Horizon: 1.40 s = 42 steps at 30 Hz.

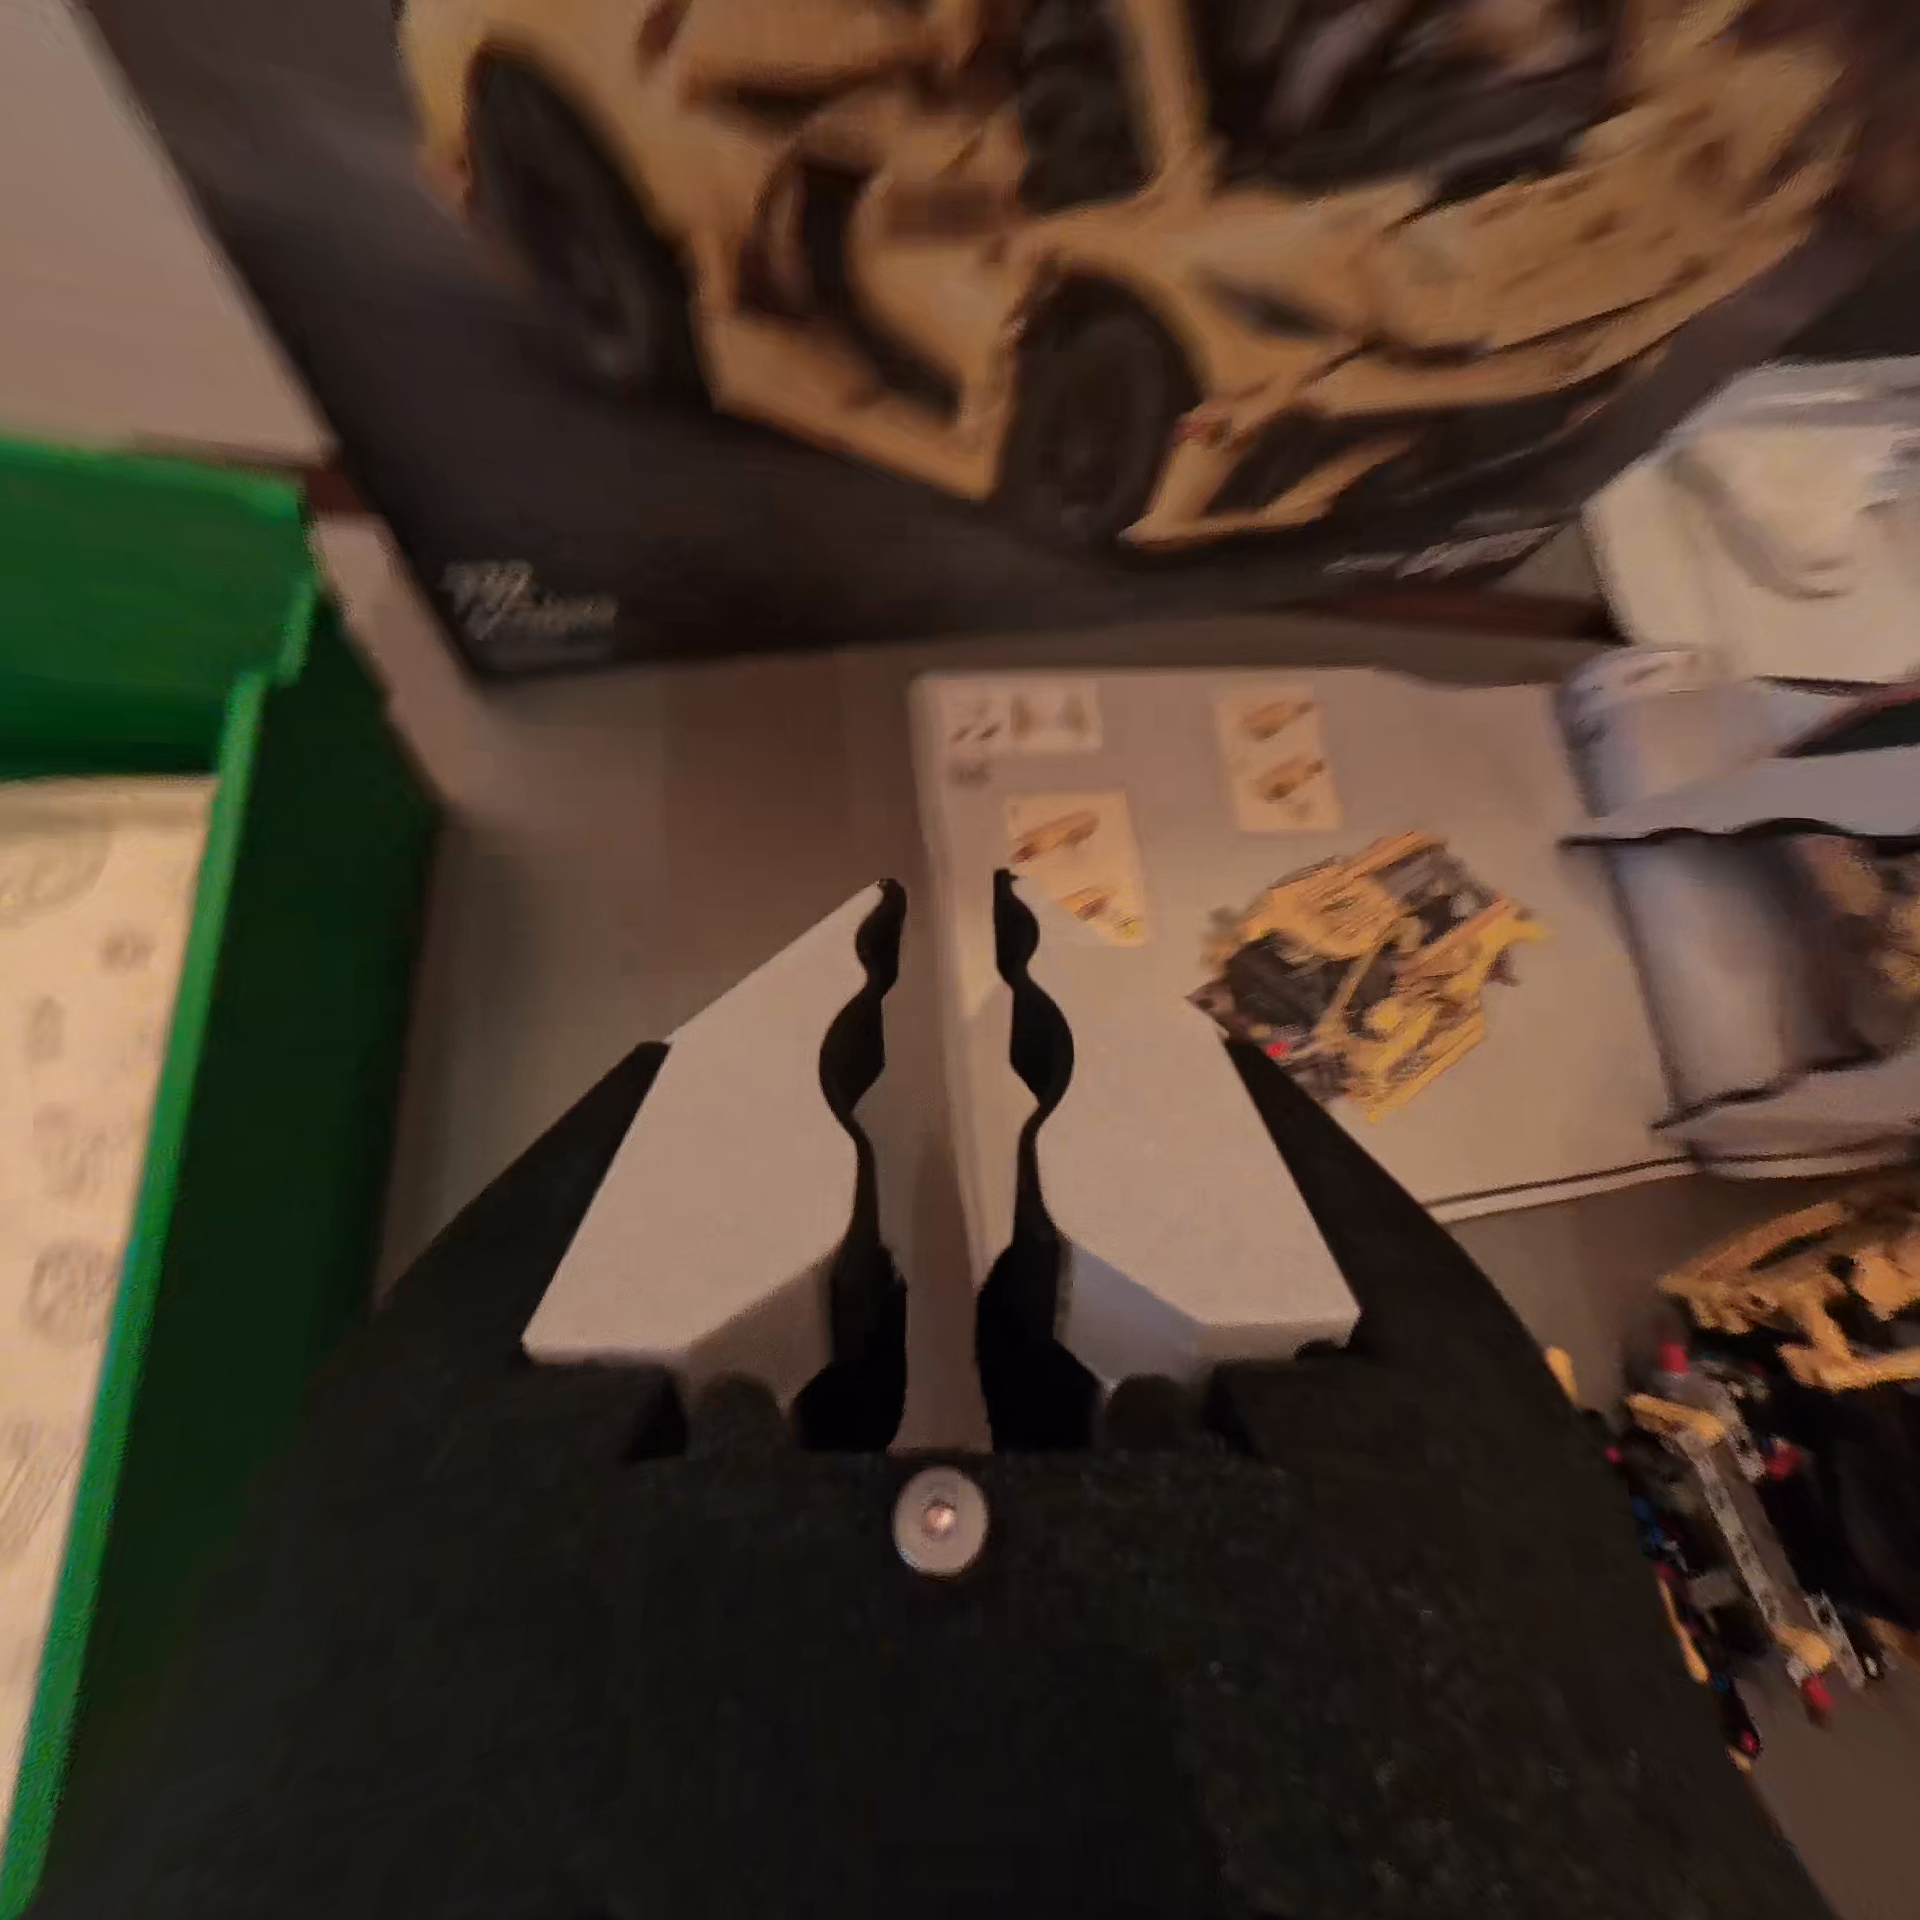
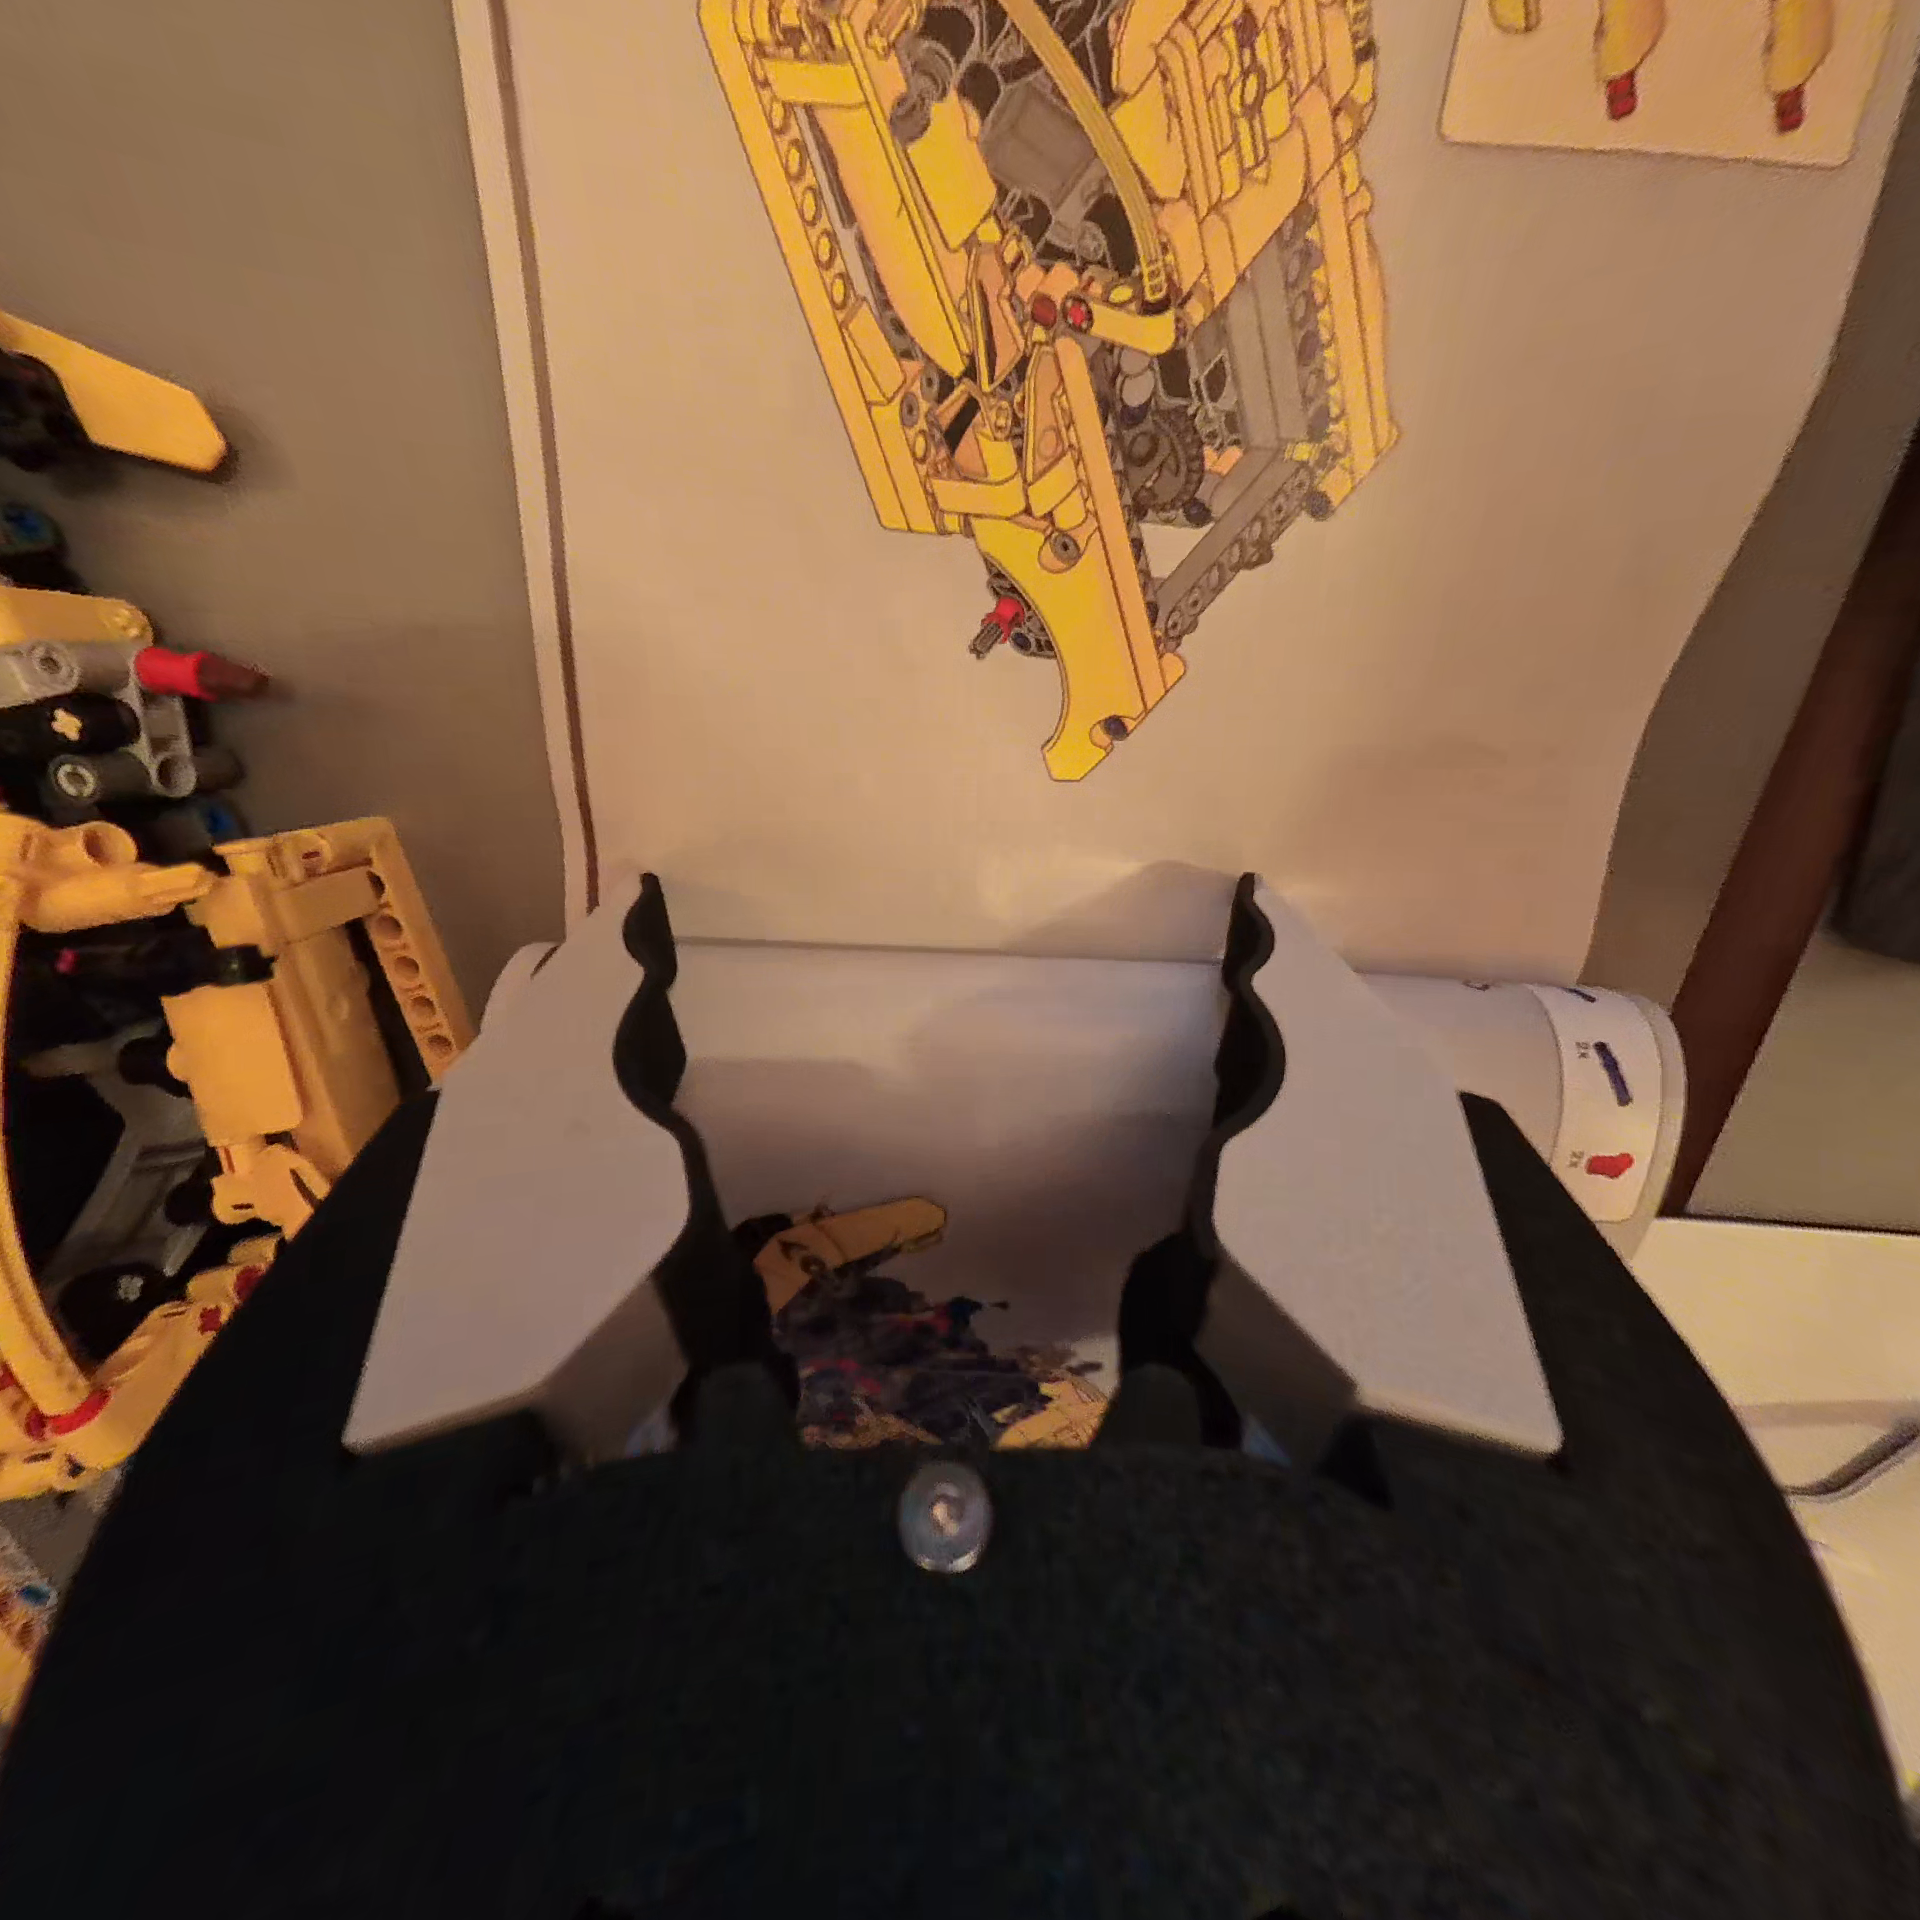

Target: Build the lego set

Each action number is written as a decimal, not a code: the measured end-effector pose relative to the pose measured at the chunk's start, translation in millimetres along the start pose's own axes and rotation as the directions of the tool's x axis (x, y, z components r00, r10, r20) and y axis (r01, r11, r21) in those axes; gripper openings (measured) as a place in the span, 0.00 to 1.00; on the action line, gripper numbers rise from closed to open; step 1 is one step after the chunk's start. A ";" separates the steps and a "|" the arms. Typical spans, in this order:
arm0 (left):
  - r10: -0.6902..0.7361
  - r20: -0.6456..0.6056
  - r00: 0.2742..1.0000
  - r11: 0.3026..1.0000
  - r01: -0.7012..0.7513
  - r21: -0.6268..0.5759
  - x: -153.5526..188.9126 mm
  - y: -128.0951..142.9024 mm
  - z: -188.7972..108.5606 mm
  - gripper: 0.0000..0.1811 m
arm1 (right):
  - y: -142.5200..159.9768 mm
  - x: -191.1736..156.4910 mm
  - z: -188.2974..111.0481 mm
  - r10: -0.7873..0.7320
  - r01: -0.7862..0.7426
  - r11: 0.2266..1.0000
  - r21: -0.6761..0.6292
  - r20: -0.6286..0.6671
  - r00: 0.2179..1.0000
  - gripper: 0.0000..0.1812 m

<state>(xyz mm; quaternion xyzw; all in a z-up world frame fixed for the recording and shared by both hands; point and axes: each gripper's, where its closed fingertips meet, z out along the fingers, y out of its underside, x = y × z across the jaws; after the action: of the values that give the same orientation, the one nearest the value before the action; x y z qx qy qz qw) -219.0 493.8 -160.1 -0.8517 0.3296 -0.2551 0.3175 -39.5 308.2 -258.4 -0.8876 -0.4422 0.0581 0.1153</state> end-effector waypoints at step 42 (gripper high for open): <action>-0.040 -0.248 0.968 0.949 -0.041 -0.313 30.9 79.4 59.0 0.00 | -84.3 29.7 21.4 -0.019 0.019 0.999 0.040 0.001 1.000 0.52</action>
<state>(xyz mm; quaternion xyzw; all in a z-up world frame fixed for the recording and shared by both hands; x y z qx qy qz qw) -192.5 447.3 -248.9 -0.8522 0.4038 -0.3049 0.1330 -91.1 384.3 -257.6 -0.8809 -0.4493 0.0663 0.1334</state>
